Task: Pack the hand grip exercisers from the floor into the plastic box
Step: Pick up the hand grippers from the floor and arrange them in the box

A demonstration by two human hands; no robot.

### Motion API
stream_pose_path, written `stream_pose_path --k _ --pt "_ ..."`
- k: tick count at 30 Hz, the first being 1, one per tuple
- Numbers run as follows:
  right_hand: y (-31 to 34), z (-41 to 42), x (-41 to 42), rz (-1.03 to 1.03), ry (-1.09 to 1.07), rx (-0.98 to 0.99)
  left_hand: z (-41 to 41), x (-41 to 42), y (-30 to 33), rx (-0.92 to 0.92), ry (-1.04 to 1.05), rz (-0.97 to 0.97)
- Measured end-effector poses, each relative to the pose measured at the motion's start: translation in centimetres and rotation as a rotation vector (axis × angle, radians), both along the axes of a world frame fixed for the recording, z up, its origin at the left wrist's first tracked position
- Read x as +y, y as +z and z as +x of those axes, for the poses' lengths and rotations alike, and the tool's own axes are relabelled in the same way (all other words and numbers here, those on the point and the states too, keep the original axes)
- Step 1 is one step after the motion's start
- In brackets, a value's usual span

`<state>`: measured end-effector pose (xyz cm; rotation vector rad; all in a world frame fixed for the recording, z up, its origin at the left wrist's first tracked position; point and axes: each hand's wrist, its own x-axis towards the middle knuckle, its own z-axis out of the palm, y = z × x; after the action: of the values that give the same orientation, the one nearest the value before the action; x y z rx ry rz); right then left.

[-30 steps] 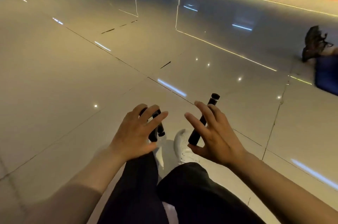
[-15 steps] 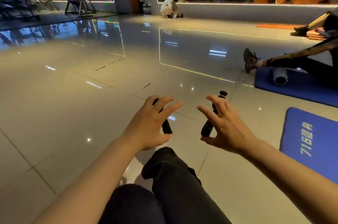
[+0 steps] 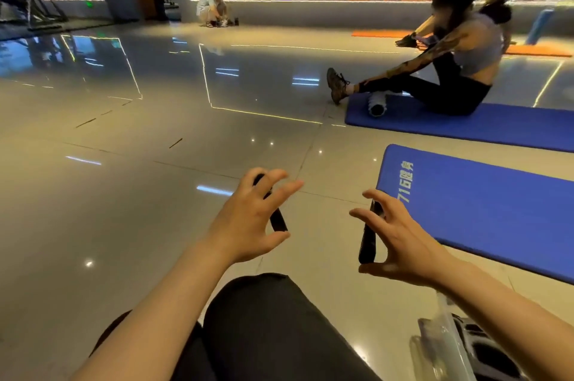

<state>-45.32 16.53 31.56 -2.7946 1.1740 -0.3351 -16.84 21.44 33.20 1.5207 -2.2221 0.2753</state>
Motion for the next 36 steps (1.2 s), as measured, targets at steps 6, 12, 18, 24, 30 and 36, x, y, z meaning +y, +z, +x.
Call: stream_pose_path --k 6,12,18,24,30,36 --pt "-3.4 -10.1 1.6 0.15 -0.204 -0.025 -8.9 -4.6 -2.7 -0.037 -0.201 0.094" --pt "-6.1 -21.1 5.9 0.241 -0.513 -0.133 -18.0 -7.3 -4.4 -0.223 -0.465 0.187" --pt "-8.6 -27.4 12.5 0.358 -0.635 -0.107 -26.1 -5.6 -4.9 -0.348 -0.549 0.286" --pt "-10.3 -29.8 17.7 0.618 -0.706 -0.266 -31.9 -3.4 -2.9 -0.512 -0.563 0.357" --pt "-12.5 -30.1 16.9 0.773 -0.594 -0.455 -33.4 -2.6 -4.1 -0.518 -0.598 0.3" --pt "-17.4 -32.0 12.7 0.905 -0.348 -0.045 -34.1 -4.3 -8.0 -0.653 -0.622 0.39"
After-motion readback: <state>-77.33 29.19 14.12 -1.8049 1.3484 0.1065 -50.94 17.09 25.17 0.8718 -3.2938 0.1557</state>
